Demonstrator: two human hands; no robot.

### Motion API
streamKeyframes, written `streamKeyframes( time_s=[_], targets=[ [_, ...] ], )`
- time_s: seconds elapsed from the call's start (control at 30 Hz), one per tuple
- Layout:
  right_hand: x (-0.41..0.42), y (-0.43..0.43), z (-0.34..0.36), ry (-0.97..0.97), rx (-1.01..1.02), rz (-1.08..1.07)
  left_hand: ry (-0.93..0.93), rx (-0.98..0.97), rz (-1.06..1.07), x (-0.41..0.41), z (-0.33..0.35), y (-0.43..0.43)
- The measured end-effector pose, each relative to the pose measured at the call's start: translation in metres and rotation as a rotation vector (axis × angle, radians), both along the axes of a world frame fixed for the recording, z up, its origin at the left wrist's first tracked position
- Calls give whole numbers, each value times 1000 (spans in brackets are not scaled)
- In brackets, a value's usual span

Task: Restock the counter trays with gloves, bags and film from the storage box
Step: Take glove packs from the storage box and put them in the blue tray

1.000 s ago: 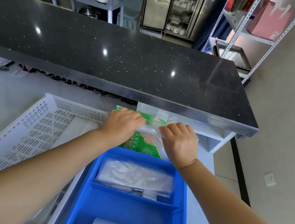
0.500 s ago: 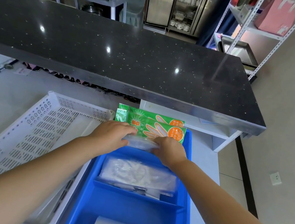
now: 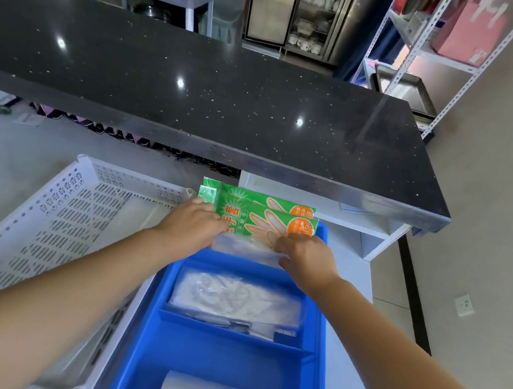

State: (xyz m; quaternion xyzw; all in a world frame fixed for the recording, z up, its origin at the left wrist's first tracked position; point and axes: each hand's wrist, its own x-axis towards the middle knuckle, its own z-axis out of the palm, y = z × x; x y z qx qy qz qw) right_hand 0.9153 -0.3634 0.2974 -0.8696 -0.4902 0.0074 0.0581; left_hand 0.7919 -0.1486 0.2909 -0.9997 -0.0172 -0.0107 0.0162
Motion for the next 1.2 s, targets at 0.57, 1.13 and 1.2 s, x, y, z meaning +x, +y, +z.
streamKeyframes(
  time_s=[0.57,1.13,1.2],
  targets=[
    [-22,-12,30,-55,117,-157,-110,-315,-84,-37,28,23],
    [-41,-9,5,-28,113,-302,-12,-71,-128,-45,0,4],
    [-47,-13,11,-64,161,-282,-63,-103,-64,-60,5,0]
  ],
)
